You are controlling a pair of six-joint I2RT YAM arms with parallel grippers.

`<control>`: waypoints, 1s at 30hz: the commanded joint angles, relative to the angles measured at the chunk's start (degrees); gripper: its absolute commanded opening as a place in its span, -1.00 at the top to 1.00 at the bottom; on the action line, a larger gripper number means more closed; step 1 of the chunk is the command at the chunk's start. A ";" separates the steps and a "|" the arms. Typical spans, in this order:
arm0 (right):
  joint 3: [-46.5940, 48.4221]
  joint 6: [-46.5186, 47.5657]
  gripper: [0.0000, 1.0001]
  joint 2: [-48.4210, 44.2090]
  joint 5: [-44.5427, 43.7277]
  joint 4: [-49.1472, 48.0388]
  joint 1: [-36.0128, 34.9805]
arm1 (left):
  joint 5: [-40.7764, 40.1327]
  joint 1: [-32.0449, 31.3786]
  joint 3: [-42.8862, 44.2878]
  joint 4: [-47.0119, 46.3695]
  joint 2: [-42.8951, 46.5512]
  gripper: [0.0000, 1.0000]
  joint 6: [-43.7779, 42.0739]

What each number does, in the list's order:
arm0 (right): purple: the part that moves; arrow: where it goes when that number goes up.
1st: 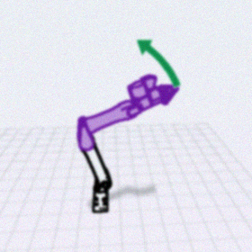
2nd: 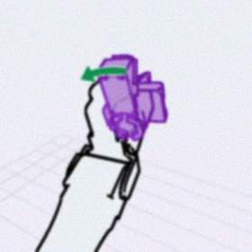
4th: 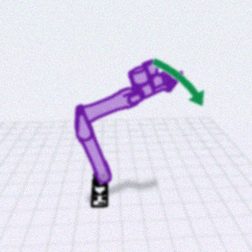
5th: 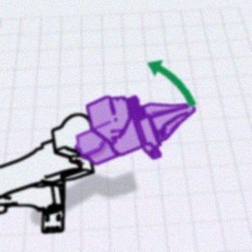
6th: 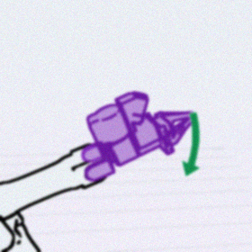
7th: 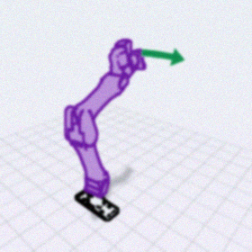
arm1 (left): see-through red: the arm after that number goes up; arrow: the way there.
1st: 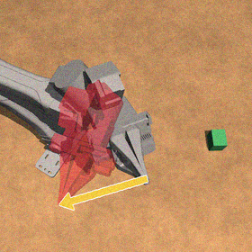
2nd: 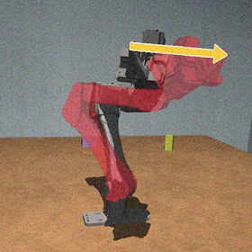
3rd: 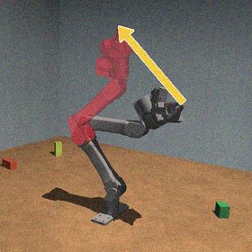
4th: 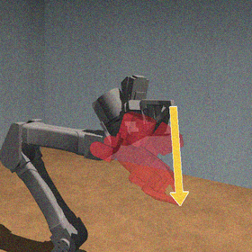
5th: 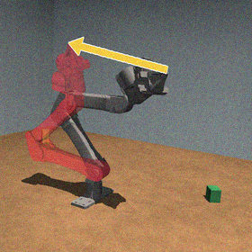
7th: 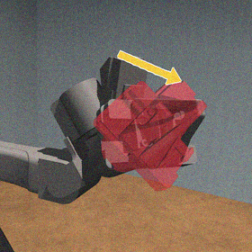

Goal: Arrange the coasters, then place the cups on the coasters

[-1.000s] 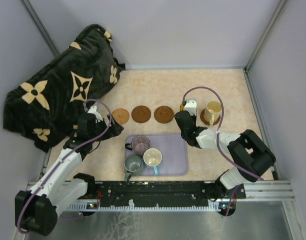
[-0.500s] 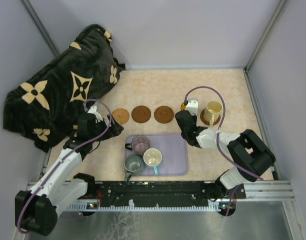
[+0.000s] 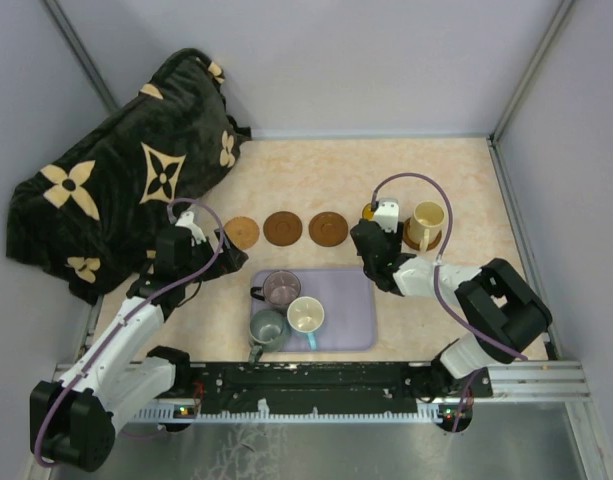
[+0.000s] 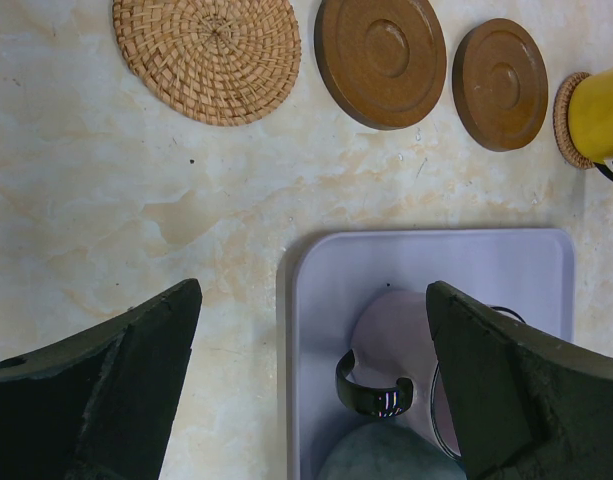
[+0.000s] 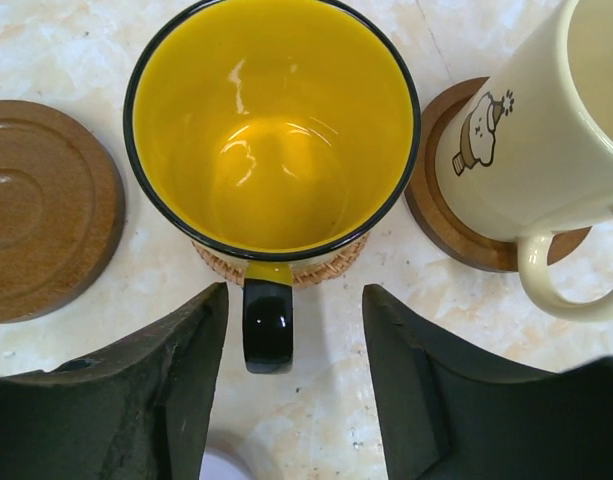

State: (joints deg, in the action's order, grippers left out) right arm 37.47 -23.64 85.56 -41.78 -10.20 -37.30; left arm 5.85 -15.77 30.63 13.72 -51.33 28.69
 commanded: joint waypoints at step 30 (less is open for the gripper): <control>5.92 -8.97 -0.19 -28.06 -2.47 28.55 -10.69 | -0.21 -0.67 0.47 -0.06 -0.01 -0.99 -0.34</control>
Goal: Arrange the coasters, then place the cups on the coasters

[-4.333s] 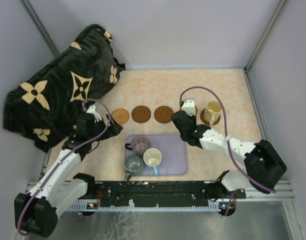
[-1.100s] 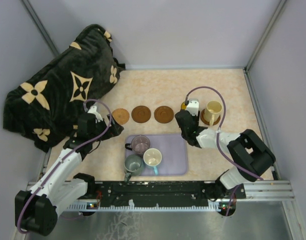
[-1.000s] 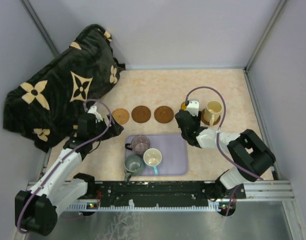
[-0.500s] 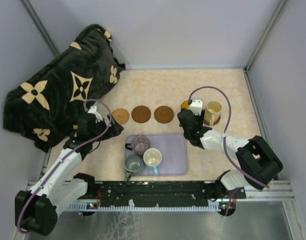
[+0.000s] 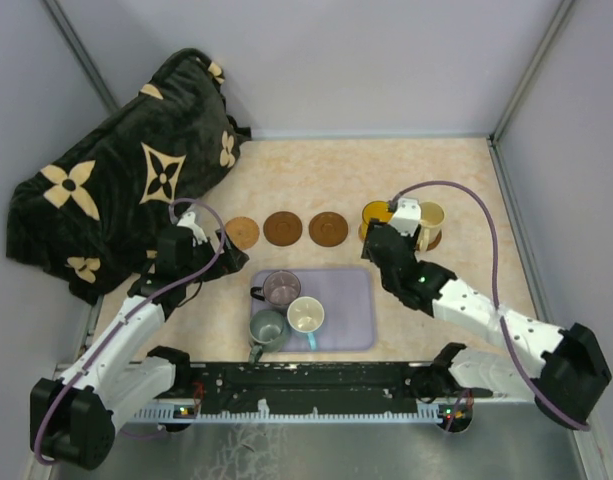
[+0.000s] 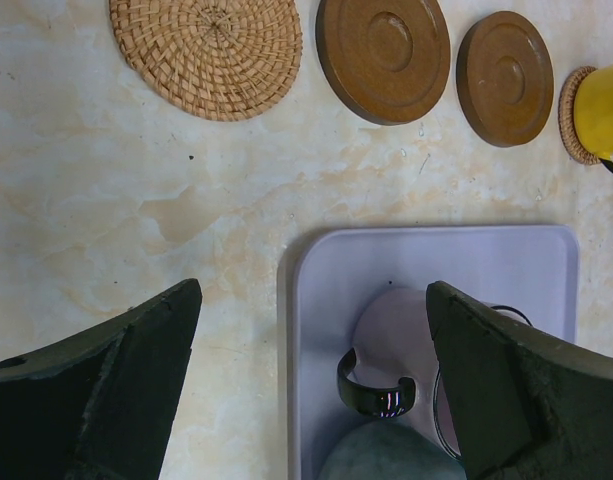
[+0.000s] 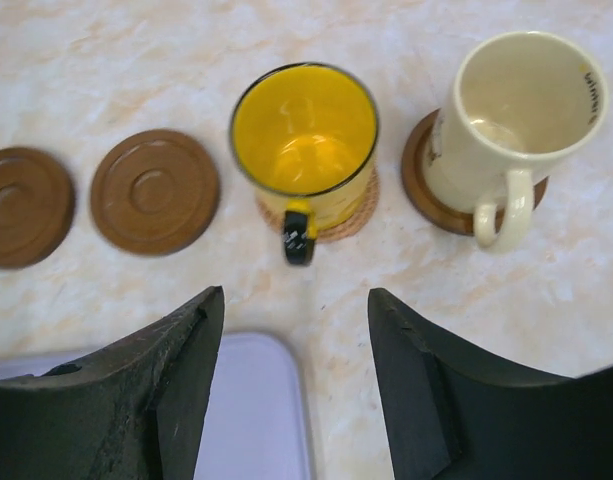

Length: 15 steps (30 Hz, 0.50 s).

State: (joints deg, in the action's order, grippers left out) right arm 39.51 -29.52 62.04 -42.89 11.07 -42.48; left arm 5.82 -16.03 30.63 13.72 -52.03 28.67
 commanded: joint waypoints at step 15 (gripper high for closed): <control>9.81 -26.60 -0.15 -0.17 -4.02 27.79 -37.52 | -0.70 -0.48 0.91 1.96 2.22 -0.99 -0.16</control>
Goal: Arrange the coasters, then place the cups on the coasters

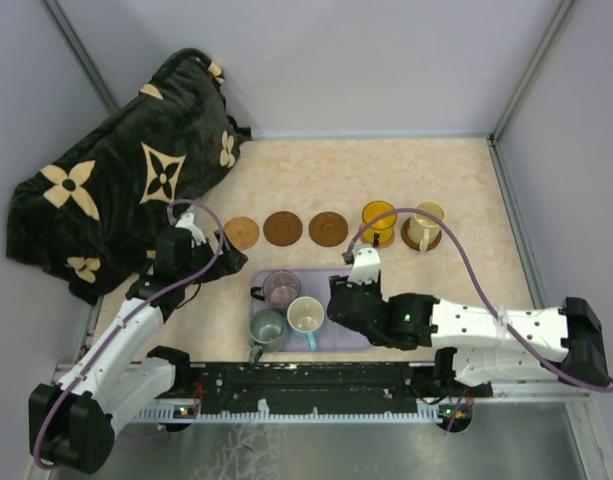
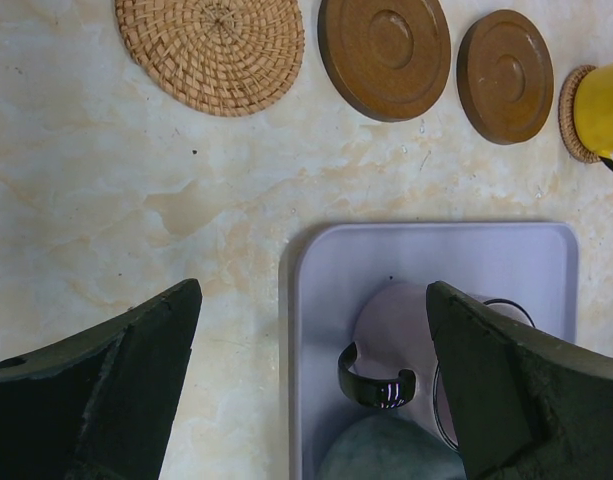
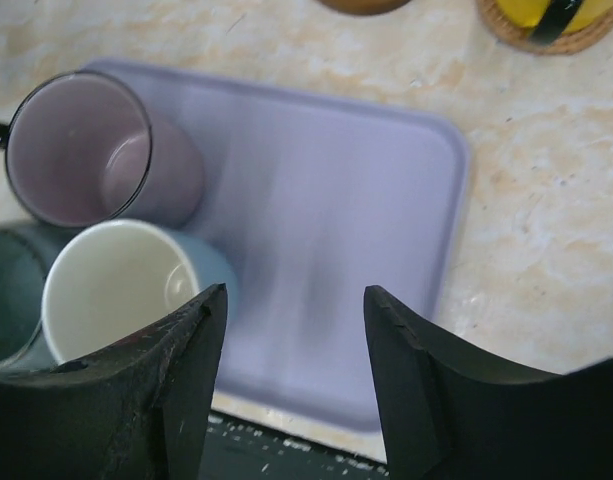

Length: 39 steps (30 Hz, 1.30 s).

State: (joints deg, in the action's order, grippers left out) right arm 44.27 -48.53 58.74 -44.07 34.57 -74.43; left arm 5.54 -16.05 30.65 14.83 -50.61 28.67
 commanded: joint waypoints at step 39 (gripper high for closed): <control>16.02 -19.48 -0.10 21.35 7.21 12.54 -17.76 | -0.65 -0.47 -0.22 5.06 5.48 -0.99 0.21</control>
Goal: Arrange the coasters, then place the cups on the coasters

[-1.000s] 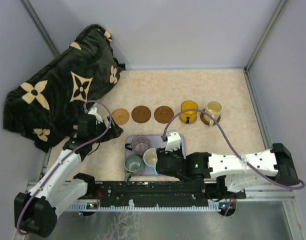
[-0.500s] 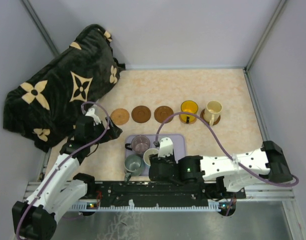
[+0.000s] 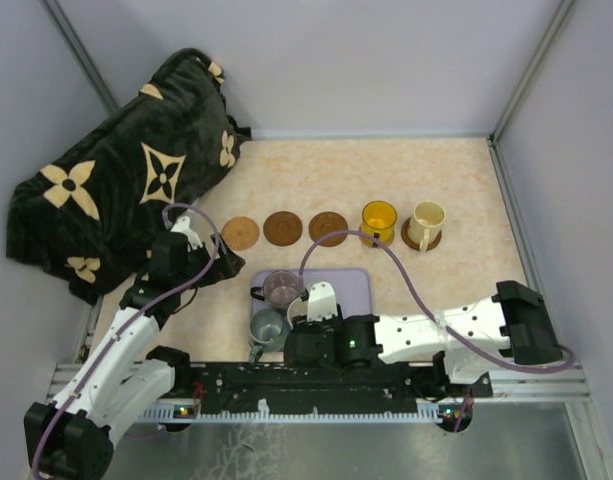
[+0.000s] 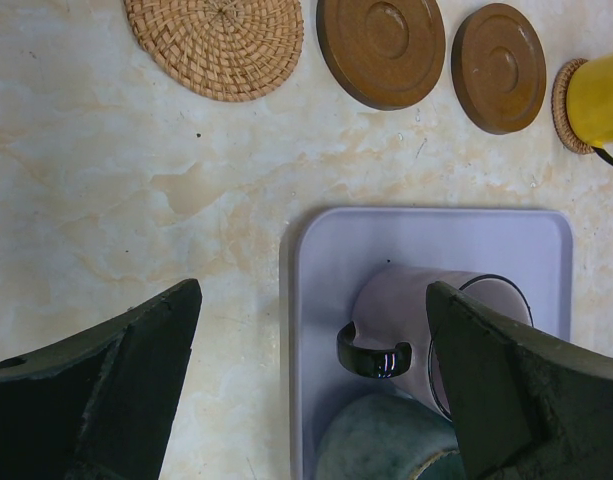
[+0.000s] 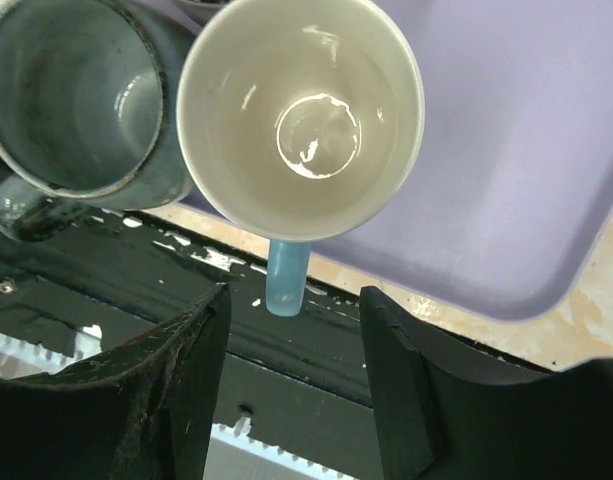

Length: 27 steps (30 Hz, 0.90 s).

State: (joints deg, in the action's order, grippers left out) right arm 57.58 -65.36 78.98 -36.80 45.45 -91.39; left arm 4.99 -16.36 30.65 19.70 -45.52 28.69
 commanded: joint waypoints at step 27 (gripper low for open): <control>0.57 -1.57 -0.01 6.86 0.16 -4.19 2.70 | 0.19 -0.16 -0.76 -0.72 -0.84 -0.99 0.28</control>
State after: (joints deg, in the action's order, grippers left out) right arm 57.47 -66.50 84.62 -35.07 42.63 -89.34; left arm 5.04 -16.36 30.52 19.66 -46.44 28.69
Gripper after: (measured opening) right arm 0.515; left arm 0.997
